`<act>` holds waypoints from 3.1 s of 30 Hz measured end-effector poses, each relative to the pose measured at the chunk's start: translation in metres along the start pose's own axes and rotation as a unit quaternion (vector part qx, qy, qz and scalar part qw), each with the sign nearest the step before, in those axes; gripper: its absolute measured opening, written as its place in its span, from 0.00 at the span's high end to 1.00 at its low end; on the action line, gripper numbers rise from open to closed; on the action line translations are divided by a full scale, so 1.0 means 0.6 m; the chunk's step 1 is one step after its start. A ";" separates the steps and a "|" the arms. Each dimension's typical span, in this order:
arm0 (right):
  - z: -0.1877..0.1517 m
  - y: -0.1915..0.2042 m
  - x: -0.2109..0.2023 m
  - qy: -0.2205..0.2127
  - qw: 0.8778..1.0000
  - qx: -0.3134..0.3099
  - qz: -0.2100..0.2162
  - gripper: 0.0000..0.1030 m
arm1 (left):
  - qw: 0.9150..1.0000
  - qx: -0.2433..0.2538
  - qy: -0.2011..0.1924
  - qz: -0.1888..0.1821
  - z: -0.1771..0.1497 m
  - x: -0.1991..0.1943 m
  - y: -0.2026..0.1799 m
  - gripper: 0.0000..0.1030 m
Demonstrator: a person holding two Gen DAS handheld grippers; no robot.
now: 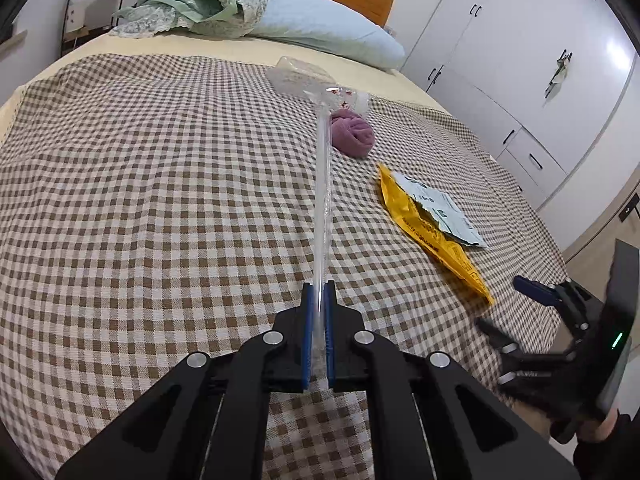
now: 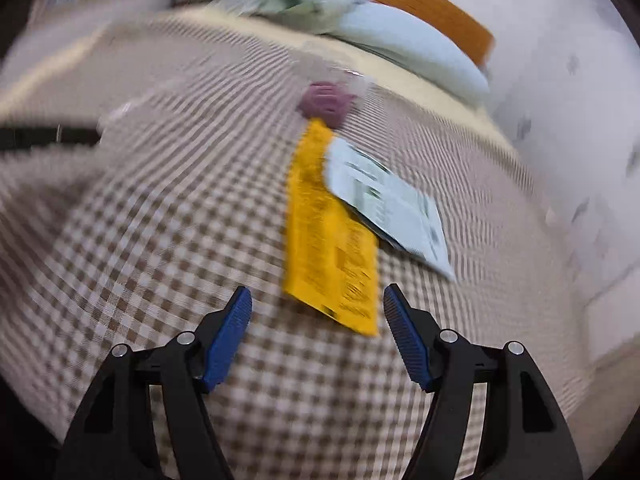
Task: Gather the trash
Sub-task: 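Grasp the clear plastic straw with the left gripper while the right gripper grasps the yellow packet, then carry both items over the wastebasket and open both grippers to drop them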
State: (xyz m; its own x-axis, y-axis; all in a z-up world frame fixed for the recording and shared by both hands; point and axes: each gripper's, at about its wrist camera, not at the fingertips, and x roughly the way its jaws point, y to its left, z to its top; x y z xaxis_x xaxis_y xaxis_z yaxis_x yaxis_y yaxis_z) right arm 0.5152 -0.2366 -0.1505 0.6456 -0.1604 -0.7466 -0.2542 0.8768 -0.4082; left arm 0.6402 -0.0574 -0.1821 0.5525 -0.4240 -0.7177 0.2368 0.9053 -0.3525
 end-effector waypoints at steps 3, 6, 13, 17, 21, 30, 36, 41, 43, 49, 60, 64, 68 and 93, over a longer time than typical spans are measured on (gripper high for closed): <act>0.025 0.053 0.031 0.018 0.991 -0.095 -0.091 0.48 | 1.000 -0.002 0.001 -0.003 0.000 0.001 0.007 0.98; 0.045 0.065 0.075 0.062 0.974 -0.154 -0.152 0.57 | 1.000 -0.012 0.000 -0.009 0.003 -0.001 0.015 0.98; 0.073 0.015 0.006 0.049 0.997 -0.056 -0.036 0.98 | 1.000 -0.009 -0.013 0.008 -0.004 -0.040 0.024 0.98; 0.049 -0.059 -0.114 -0.012 0.994 0.074 0.083 0.99 | 0.999 -0.025 -0.033 0.011 -0.021 -0.106 0.014 0.98; -0.029 -0.132 -0.183 -0.036 0.974 0.173 0.143 0.99 | 0.999 -0.022 -0.034 0.001 -0.088 -0.178 -0.039 0.98; -0.250 -0.214 -0.254 -0.019 0.954 0.270 0.132 0.99 | 0.995 0.074 0.013 -0.059 -0.203 -0.238 -0.230 0.98; -0.386 -0.244 -0.291 0.004 0.950 0.293 0.107 0.99 | 0.985 0.118 0.064 -0.111 -0.269 -0.230 -0.332 0.98; -0.513 -0.258 -0.273 0.047 0.938 0.325 0.114 0.99 | 0.970 0.100 0.162 -0.153 -0.352 -0.170 -0.373 0.98; -0.551 -0.253 -0.256 0.069 0.934 0.329 0.121 0.99 | 0.965 0.100 0.190 -0.148 -0.386 -0.148 -0.383 0.98; -0.651 -0.210 -0.166 0.140 0.927 0.307 0.161 0.99 | 0.952 0.107 0.255 -0.128 -0.451 -0.086 -0.407 0.98; -0.745 -0.162 0.076 0.242 0.897 0.286 0.235 0.91 | 0.935 0.129 0.316 -0.095 -0.448 0.014 -0.440 0.98; -0.797 -0.182 0.120 0.280 0.871 0.341 0.218 0.46 | 0.929 0.152 0.328 -0.082 -0.447 0.045 -0.467 0.98; -0.807 -0.202 0.086 0.242 0.882 0.360 0.186 0.46 | 0.921 0.162 0.345 -0.078 -0.457 0.084 -0.488 0.98; -0.851 -0.235 -0.020 0.168 0.856 0.464 0.153 0.46 | 0.887 -0.103 0.449 -0.014 -0.583 0.364 -0.471 0.60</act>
State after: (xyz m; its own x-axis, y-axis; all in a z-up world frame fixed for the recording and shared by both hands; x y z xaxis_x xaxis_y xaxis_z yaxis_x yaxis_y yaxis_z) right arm 0.1756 -0.5899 -0.3519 0.3673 0.1576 -0.9167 0.4082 0.8582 0.3111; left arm 0.4144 -0.4142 -0.4492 -0.3338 -0.3787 -0.8632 0.0384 0.9095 -0.4139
